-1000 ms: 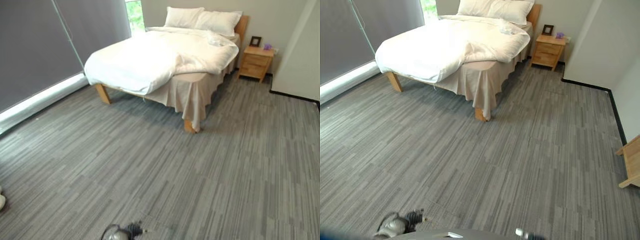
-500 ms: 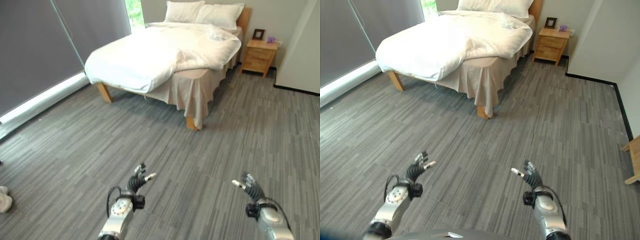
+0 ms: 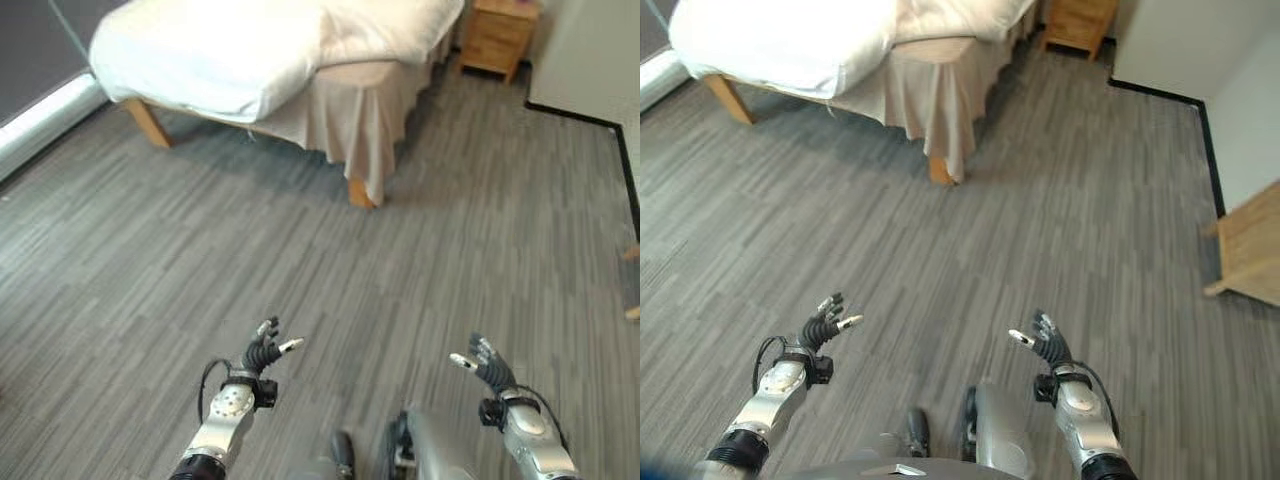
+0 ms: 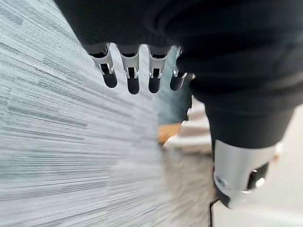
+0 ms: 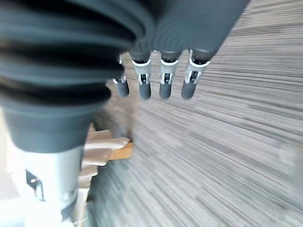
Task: Making the bed.
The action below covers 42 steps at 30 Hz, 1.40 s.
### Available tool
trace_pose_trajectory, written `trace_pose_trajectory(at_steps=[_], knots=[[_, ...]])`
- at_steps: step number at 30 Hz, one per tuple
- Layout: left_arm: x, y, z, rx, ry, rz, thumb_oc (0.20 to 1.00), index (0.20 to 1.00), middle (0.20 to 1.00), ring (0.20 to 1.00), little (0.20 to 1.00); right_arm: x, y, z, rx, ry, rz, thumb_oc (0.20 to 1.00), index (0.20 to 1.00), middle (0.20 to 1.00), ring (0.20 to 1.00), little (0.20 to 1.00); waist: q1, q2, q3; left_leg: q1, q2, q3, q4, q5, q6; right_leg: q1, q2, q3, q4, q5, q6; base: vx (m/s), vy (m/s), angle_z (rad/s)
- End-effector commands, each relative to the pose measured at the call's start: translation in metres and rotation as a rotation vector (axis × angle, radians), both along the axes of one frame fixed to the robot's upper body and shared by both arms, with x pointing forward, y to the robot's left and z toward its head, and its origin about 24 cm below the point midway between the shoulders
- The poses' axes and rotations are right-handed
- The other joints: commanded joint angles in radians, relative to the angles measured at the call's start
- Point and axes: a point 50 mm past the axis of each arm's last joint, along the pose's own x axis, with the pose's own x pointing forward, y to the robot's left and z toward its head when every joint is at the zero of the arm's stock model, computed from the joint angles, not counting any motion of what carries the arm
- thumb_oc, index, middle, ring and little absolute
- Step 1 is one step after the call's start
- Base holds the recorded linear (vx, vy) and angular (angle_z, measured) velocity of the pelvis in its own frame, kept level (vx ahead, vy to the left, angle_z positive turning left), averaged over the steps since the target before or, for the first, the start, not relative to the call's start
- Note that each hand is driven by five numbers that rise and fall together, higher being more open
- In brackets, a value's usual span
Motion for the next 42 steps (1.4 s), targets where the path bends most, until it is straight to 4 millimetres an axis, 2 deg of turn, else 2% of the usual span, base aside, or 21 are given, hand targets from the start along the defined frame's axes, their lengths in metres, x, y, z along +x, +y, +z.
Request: trace_pose_trajectory(at_steps=[1,2,6,7,8,9,11,12,14,17,20,21,23,25,27,29,32,33,36,41,42], knots=[[0.012,0.008,0.017,-0.008,-0.103,0.042,1.000,1.000,1.000,1.000,1.000,0.001,-0.002,0.006,0.026,-0.046,-0.023,1.000,1.000,1.000,1.000,1.000,-0.036,-0.026,-0.057,0.115,0.043,-0.138,-0.019,-0.021,-0.092,0.163,0.025,0.008,-0.464,0.271,0.009,0.62,-0.227,0.23],[0.019,0.005,0.019,-0.003,-0.115,0.034,1.000,1.000,1.000,1.000,1.000,0.000,-0.002,0.004,0.033,-0.038,-0.036,1.000,1.000,1.000,1.000,1.000,-0.058,-0.037,-0.067,0.160,0.072,-0.152,-0.019,-0.045,-0.119,0.123,0.023,-0.005,-0.605,0.318,0.031,0.51,-0.207,0.59],[0.023,-0.007,0.025,0.000,-0.139,-0.031,1.000,1.000,1.000,1.000,1.000,0.004,-0.005,0.007,0.033,-0.050,-0.044,1.000,1.000,1.000,1.000,1.000,-0.072,-0.025,-0.099,0.250,0.126,-0.193,-0.019,-0.052,-0.157,0.125,0.017,-0.088,-0.612,0.339,0.039,0.53,-0.218,0.36],[0.022,-0.009,0.025,0.012,-0.140,-0.053,1.000,1.000,1.000,1.000,1.000,0.003,-0.005,0.006,0.035,-0.046,-0.046,1.000,1.000,1.000,1.000,1.000,-0.068,-0.020,-0.111,0.272,0.146,-0.192,-0.019,-0.037,-0.163,0.138,0.022,-0.112,-0.587,0.341,0.025,0.70,-0.341,0.22],[0.019,-0.011,0.022,-0.001,-0.126,-0.063,1.000,1.000,1.000,1.000,1.000,0.007,-0.006,0.007,0.040,-0.047,-0.041,1.000,1.000,1.000,1.000,1.000,-0.067,0.008,-0.136,0.270,0.217,-0.184,0.074,0.092,-0.199,0.176,0.071,-0.141,-0.558,0.303,-0.012,0.53,-0.275,0.27],[0.019,-0.011,0.022,-0.001,-0.127,-0.063,1.000,1.000,1.000,1.000,1.000,0.007,-0.006,0.006,0.040,-0.047,-0.040,1.000,1.000,1.000,1.000,1.000,-0.071,0.004,-0.138,0.265,0.214,-0.188,0.074,0.095,-0.198,0.173,0.066,-0.143,-0.559,0.304,-0.012,0.50,-0.310,0.27],[0.017,-0.010,0.023,-0.047,-0.126,-0.042,1.000,1.000,1.000,1.000,1.000,0.013,-0.010,0.010,0.062,-0.063,-0.054,1.000,1.000,1.000,1.000,1.000,-0.055,-0.012,-0.142,0.128,0.240,-0.179,0.443,0.252,-0.215,0.250,0.080,-0.161,-0.565,0.271,-0.065,0.52,-0.512,0.20],[0.015,-0.004,0.031,-0.081,-0.156,-0.040,1.000,1.000,1.000,1.000,1.000,0.023,-0.018,0.023,0.030,-0.115,-0.046,1.000,1.000,1.000,1.000,1.000,0.006,-0.053,-0.086,-0.055,0.284,-0.104,0.803,0.296,-0.198,0.395,0.114,-0.157,-0.603,0.189,-0.145,0.72,-0.722,-0.06],[0.017,-0.005,0.033,-0.068,-0.162,-0.057,1.000,1.000,1.000,1.000,1.000,0.026,-0.023,0.027,0.005,-0.126,-0.049,1.000,1.000,1.000,1.000,1.000,0.028,-0.058,-0.072,-0.120,0.282,-0.090,0.812,0.274,-0.197,0.433,0.113,-0.151,-0.616,0.175,-0.146,0.44,-0.359,-0.51],[0.020,-0.002,0.037,-0.034,-0.182,-0.064,1.000,1.000,1.000,1.000,1.000,0.034,-0.037,0.041,-0.012,-0.187,-0.094,1.000,1.000,1.000,1.000,1.000,0.076,-0.059,-0.059,-0.304,0.262,-0.066,0.608,0.246,-0.194,0.526,0.090,-0.133,-0.637,0.126,-0.128,0.52,-0.096,-0.29],[0.019,0.000,0.038,-0.016,-0.189,-0.079,1.000,1.000,1.000,1.000,1.000,0.033,-0.041,0.048,-0.027,-0.215,-0.080,1.000,1.000,1.000,1.000,1.000,0.096,-0.050,-0.073,-0.330,0.189,-0.069,0.411,0.254,-0.182,0.560,0.085,-0.119,-0.637,0.095,-0.117,0.47,0.043,-0.02],[0.012,0.005,0.039,-0.017,-0.199,-0.061,1.000,1.000,1.000,1.000,1.000,0.034,-0.038,0.050,-0.032,-0.231,-0.057,1.000,1.000,1.000,1.000,1.000,0.134,-0.033,-0.099,-0.326,0.089,-0.095,0.180,0.260,-0.161,0.608,0.112,-0.098,-0.637,0.062,-0.105,0.42,0.031,-0.05],[0.011,0.006,0.043,-0.023,-0.221,-0.057,1.000,1.000,1.000,1.000,1.000,0.035,-0.039,0.050,-0.043,-0.230,-0.049,1.000,1.000,1.000,1.000,1.000,0.154,-0.020,-0.115,-0.342,0.069,-0.093,0.100,0.298,-0.166,0.633,0.137,-0.090,-0.637,0.046,-0.105,0.54,0.008,-0.23],[0.008,0.010,0.054,-0.041,-0.276,-0.039,1.000,1.000,1.000,1.000,1.000,0.041,-0.031,0.057,-0.036,-0.259,-0.017,1.000,1.000,1.000,1.000,1.000,0.173,-0.015,-0.144,-0.326,0.052,0.052,0.033,0.348,-0.167,0.706,0.166,-0.059,-0.637,0.018,-0.106,0.78,-0.018,-0.65],[0.005,0.013,0.056,-0.061,-0.288,-0.027,1.000,1.000,1.000,1.000,1.000,0.041,-0.025,0.056,-0.040,-0.260,0.017,1.000,1.000,1.000,1.000,1.000,0.184,-0.028,-0.162,-0.279,0.041,0.100,0.028,0.314,-0.128,0.739,0.152,-0.045,-0.637,0.017,-0.093,0.65,0.045,-0.11],[0.003,0.014,0.056,-0.058,-0.292,-0.018,1.000,1.000,1.000,1.000,1.000,0.042,-0.019,0.056,-0.049,-0.261,0.046,1.000,1.000,1.000,1.000,1.000,0.190,-0.043,-0.177,-0.262,0.025,0.099,0.049,0.287,-0.107,0.752,0.133,-0.047,-0.610,0.032,-0.078,0.46,0.107,0.68],[0.007,0.016,0.067,-0.033,-0.340,-0.024,1.000,1.000,1.000,1.000,1.000,0.046,-0.010,0.053,-0.046,-0.262,0.051,1.000,1.000,1.000,1.000,1.000,0.213,-0.072,-0.185,-0.173,0.001,0.127,0.003,0.233,-0.049,0.669,0.036,-0.062,-0.289,0.232,0.022,0.31,0.141,0.05],[0.009,0.016,0.071,-0.034,-0.354,-0.020,1.000,1.000,1.000,1.000,1.000,0.048,-0.005,0.053,-0.007,-0.269,0.042,1.000,1.000,1.000,1.000,1.000,0.202,-0.061,-0.177,-0.140,0.009,0.119,-0.007,0.212,-0.036,0.619,0.027,-0.061,-0.155,0.293,0.040,0.50,0.196,-0.04],[0.015,0.019,0.078,0.004,-0.381,-0.032,1.000,1.000,1.000,1.000,1.000,0.044,-0.005,0.051,-0.004,-0.258,0.042,1.000,1.000,1.000,1.000,1.000,0.129,-0.006,-0.154,-0.016,0.035,0.026,-0.019,0.172,-0.027,0.427,0.002,-0.091,-0.023,0.229,-0.003,0.47,0.062,0.78],[0.024,0.014,0.083,0.000,-0.399,-0.069,1.000,1.000,1.000,1.000,1.000,0.039,-0.016,0.055,-0.025,-0.269,0.018,1.000,1.000,1.000,1.000,1.000,0.072,-0.002,-0.155,0.022,0.038,-0.085,-0.019,0.140,-0.062,0.386,-0.024,-0.045,-0.340,0.203,-0.026,0.32,-0.153,0.94],[0.027,0.011,0.084,0.002,-0.409,-0.086,1.000,1.000,1.000,1.000,1.000,0.035,-0.027,0.058,-0.075,-0.273,0.010,1.000,1.000,1.000,1.000,1.000,0.041,-0.015,-0.160,0.039,0.030,-0.139,-0.019,0.113,-0.073,0.370,0.005,0.092,-0.488,0.220,-0.009,0.25,-0.127,1.57]])
